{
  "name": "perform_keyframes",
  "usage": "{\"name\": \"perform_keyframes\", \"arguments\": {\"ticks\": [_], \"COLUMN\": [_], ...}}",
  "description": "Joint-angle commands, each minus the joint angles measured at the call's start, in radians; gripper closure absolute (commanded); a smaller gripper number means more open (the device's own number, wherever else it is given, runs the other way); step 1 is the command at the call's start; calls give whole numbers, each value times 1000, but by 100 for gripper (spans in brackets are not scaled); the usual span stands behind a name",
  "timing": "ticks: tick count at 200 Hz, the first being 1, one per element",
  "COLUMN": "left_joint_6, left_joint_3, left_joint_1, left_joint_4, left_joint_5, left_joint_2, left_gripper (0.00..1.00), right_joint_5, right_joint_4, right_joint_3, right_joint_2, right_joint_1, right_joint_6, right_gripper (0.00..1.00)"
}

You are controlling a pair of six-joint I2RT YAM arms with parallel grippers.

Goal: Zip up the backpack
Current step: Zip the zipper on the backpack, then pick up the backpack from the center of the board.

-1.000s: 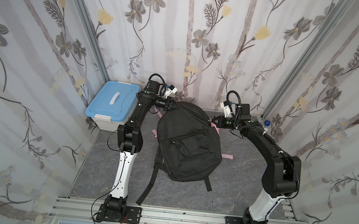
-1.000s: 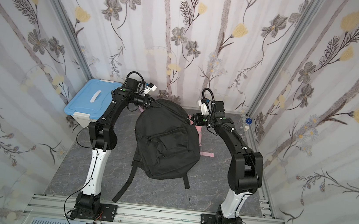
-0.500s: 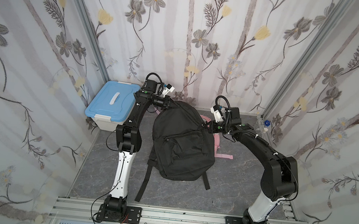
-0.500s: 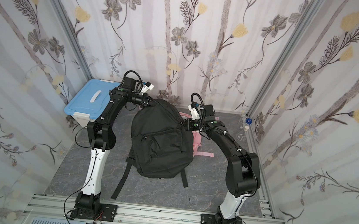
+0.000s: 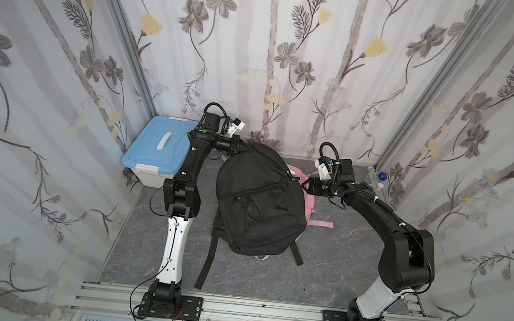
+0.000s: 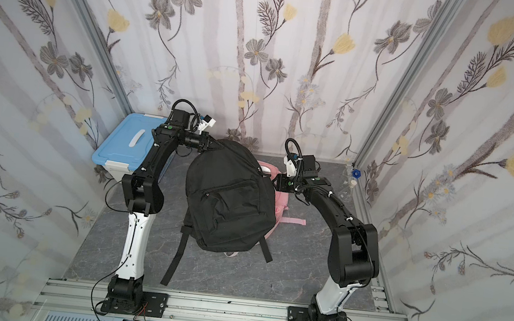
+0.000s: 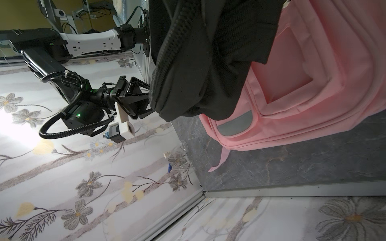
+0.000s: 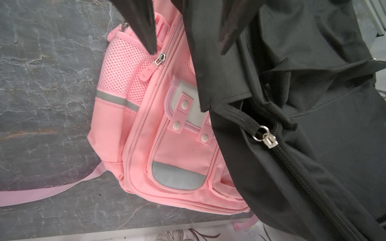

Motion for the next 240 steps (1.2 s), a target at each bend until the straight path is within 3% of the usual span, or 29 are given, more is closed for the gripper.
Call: {"name": "perform_keyframes", "arguments": {"ticks": [1, 5, 41, 58, 102, 131, 207, 217, 226, 234, 240], "left_joint_6": [5, 5, 15, 55, 117, 153, 178, 179, 180, 182, 184], "left_joint_3": [10, 11, 51, 59, 62, 56, -10, -14, -23, -26, -29], "left_joint_1": [-8, -8, -8, -5, -2, -7, -9, -8, -8, -8, -8], "left_joint_4": [45, 44, 2, -54, -151, -204, -217, -217, -217, -221, -222], "left_joint_5": [14, 15, -25, -119, -215, -298, -352, -354, -357, -362, -361], "left_joint_2": [-17, -18, -30, -50, -43, -18, 10, 17, 24, 31, 33], "left_gripper": [100, 100, 100, 100, 100, 100, 100, 100, 100, 100, 100], "right_joint_5": [-1, 24, 52, -1, -218, -302, -449, -476, -490, -510, -523], "right_joint_4": [0, -12, -100, -58, 194, 281, 374, 419, 444, 490, 507], "right_joint_3": [28, 30, 13, -41, -102, -47, 112, 118, 128, 127, 135], "right_joint_2": [-51, -60, -39, 7, 189, 325, 600, 626, 644, 657, 666], "right_joint_1": [-43, -51, -132, -162, -196, -206, -129, -115, -105, -103, -103], "right_joint_6": [84, 88, 129, 162, 262, 308, 405, 436, 454, 482, 501], "right_gripper": [8, 1, 0, 0, 0, 0, 6, 13, 29, 57, 85]}}
